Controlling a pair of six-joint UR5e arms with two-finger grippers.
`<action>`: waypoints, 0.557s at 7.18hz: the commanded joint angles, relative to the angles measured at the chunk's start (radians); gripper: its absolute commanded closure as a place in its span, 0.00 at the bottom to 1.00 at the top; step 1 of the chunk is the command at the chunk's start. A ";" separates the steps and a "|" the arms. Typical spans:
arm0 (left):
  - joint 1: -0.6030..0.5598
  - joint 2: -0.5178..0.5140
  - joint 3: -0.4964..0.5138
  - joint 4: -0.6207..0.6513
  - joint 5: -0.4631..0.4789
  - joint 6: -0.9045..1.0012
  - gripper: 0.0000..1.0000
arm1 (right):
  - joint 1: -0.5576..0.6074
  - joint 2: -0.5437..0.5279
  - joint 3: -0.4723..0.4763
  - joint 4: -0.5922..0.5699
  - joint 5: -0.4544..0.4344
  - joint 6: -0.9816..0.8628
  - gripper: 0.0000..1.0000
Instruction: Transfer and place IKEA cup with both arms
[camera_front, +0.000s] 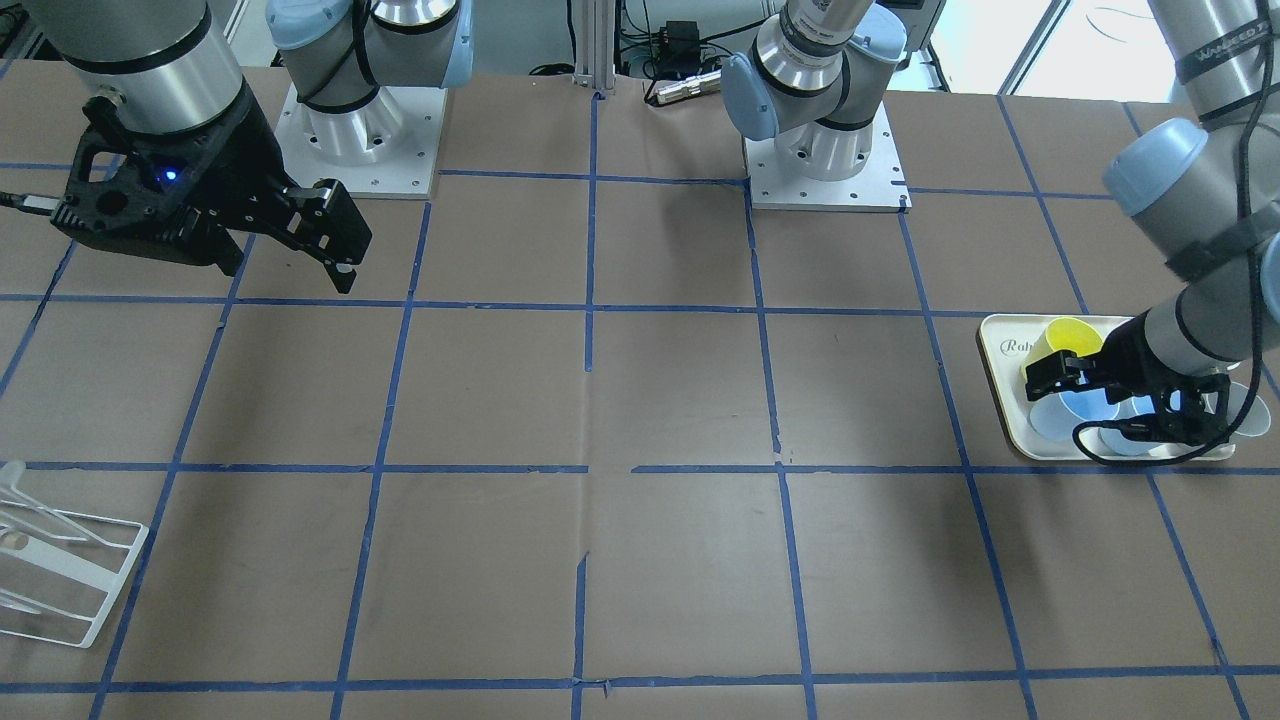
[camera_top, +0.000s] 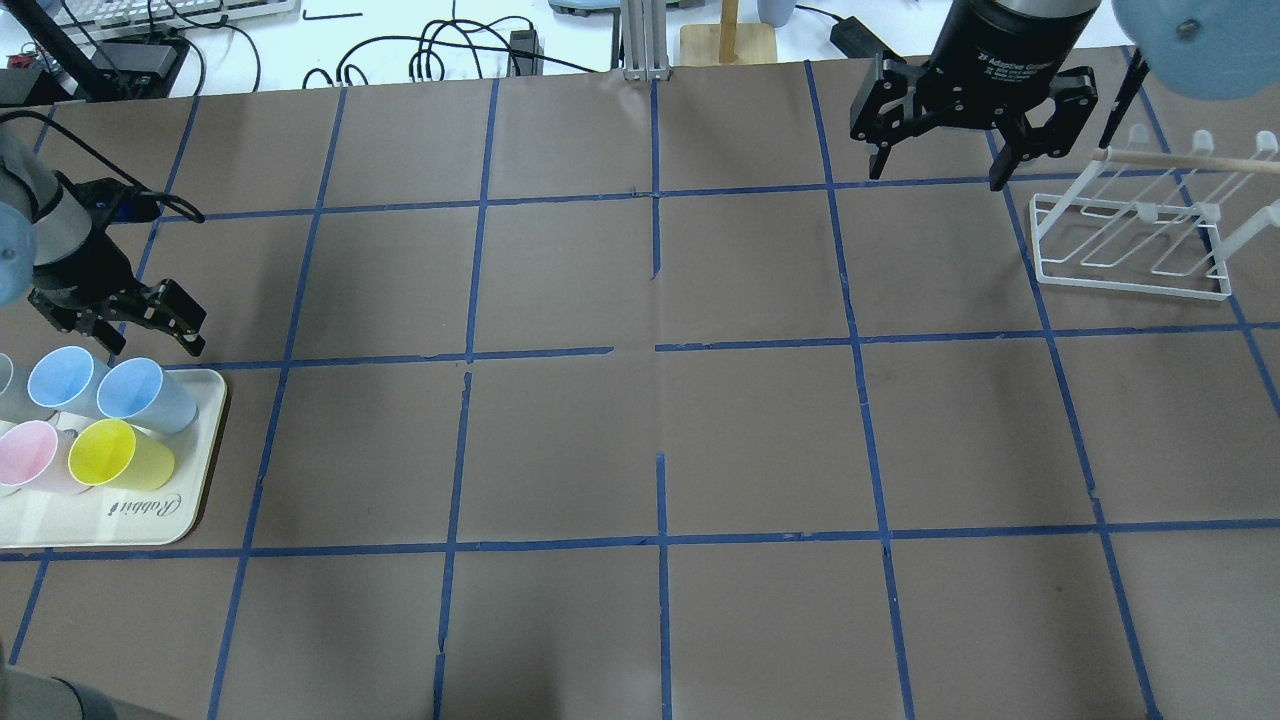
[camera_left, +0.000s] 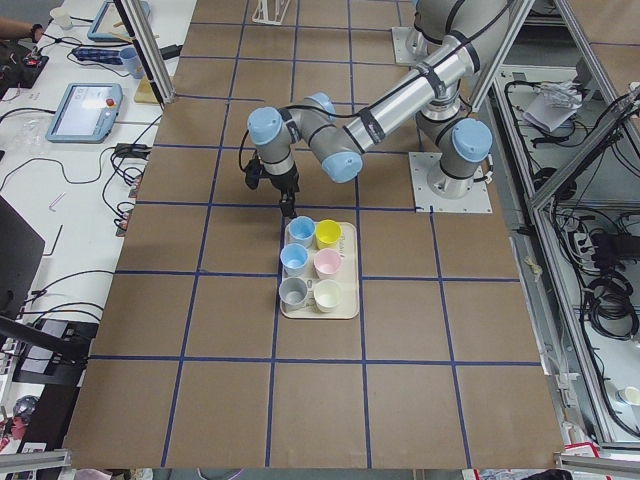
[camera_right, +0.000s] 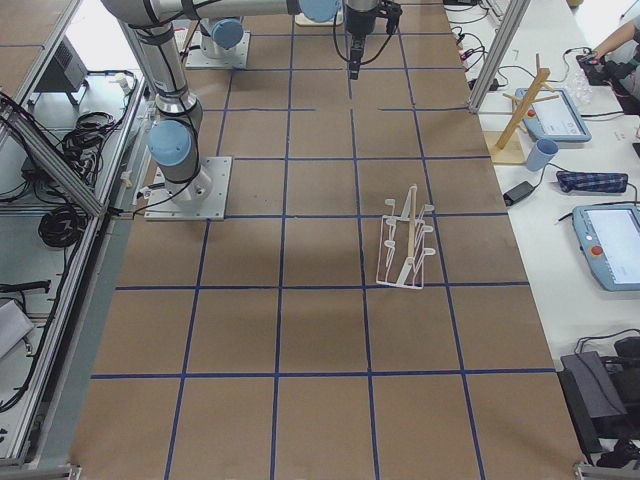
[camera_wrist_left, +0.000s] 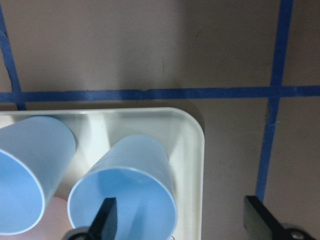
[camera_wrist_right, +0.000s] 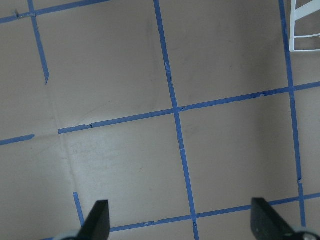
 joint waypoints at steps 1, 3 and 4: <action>-0.133 0.065 0.176 -0.207 -0.032 -0.032 0.00 | 0.000 -0.003 0.001 -0.002 0.002 -0.008 0.00; -0.271 0.141 0.231 -0.283 -0.030 -0.215 0.00 | 0.000 0.003 0.002 -0.004 -0.001 -0.008 0.00; -0.362 0.164 0.228 -0.283 -0.033 -0.328 0.00 | 0.000 0.005 -0.001 -0.004 0.002 -0.008 0.00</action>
